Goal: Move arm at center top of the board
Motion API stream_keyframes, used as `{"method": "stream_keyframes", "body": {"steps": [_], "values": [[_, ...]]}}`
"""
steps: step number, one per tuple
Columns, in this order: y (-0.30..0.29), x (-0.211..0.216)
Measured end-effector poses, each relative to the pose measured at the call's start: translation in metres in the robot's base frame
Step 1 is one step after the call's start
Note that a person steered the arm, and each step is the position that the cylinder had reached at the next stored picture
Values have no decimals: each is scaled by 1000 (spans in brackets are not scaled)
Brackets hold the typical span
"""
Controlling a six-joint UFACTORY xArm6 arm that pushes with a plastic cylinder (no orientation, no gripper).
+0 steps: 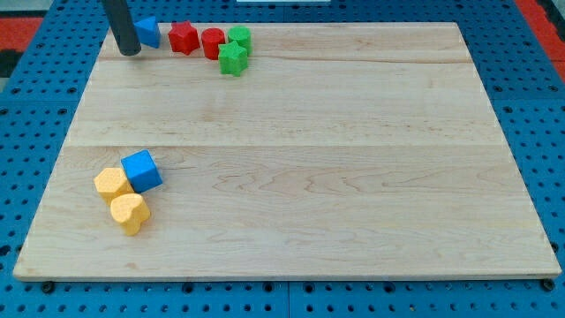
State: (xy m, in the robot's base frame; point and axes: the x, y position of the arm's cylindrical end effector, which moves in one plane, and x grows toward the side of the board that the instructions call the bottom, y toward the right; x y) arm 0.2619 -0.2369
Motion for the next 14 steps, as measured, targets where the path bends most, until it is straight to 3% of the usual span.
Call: {"method": "stream_keyframes", "body": {"steps": [1,3,8,10,11,12,13,14], "values": [[0,3],[0,84],[10,91],[88,121],[89,150],[161,152],[238,108],[253,41]]}}
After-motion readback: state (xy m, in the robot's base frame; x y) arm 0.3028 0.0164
